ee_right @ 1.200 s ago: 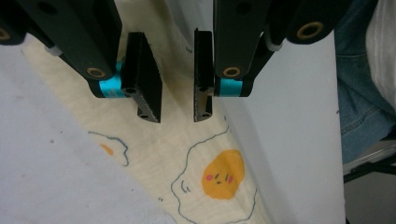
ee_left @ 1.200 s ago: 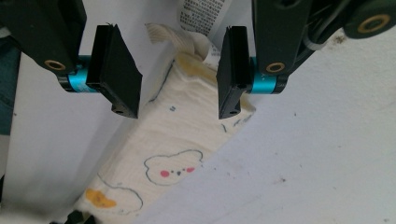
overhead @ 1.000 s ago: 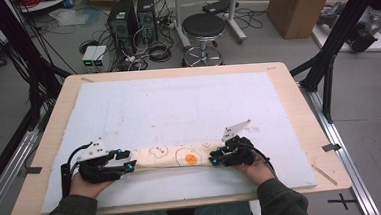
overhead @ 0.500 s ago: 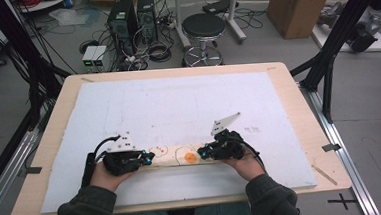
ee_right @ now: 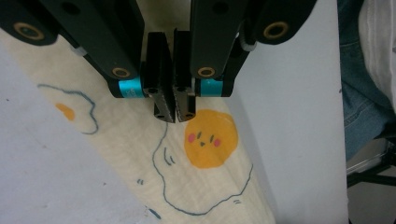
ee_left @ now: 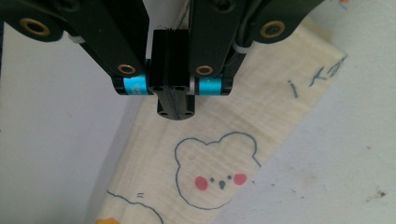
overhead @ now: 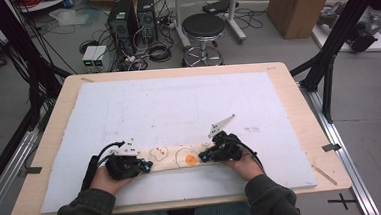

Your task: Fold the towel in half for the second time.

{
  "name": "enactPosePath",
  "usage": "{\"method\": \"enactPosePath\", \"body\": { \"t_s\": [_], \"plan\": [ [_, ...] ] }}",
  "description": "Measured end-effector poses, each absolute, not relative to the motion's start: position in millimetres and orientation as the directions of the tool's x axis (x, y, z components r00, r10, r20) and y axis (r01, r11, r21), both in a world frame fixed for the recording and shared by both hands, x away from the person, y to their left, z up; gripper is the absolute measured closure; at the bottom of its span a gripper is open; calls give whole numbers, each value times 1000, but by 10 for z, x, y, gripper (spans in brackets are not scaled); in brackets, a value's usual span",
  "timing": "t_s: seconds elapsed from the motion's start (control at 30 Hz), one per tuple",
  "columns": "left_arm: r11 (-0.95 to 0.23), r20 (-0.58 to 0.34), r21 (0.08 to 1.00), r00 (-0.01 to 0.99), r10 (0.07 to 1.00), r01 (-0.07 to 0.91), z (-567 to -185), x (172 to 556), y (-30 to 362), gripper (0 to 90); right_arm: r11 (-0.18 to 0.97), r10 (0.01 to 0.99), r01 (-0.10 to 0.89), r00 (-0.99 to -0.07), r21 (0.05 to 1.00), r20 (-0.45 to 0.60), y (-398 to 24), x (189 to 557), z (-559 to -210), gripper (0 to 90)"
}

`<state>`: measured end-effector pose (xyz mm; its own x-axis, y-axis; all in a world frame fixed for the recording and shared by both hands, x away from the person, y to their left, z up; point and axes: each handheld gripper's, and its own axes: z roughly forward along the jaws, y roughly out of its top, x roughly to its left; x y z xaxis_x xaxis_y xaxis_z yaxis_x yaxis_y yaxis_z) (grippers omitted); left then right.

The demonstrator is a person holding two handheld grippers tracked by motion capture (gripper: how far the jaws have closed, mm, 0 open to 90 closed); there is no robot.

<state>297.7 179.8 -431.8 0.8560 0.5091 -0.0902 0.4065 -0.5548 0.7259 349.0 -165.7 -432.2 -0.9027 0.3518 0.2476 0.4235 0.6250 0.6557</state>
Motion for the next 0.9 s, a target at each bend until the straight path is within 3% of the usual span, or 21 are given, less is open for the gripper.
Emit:
{"method": "enactPosePath", "body": {
  "t_s": [0.9],
  "plan": [
    [-516,-111,747,844,525,419,-4369,2937,1940,882,542,431,478,-864,692,260,-2284,3338,-4358,850]
  ]
}}
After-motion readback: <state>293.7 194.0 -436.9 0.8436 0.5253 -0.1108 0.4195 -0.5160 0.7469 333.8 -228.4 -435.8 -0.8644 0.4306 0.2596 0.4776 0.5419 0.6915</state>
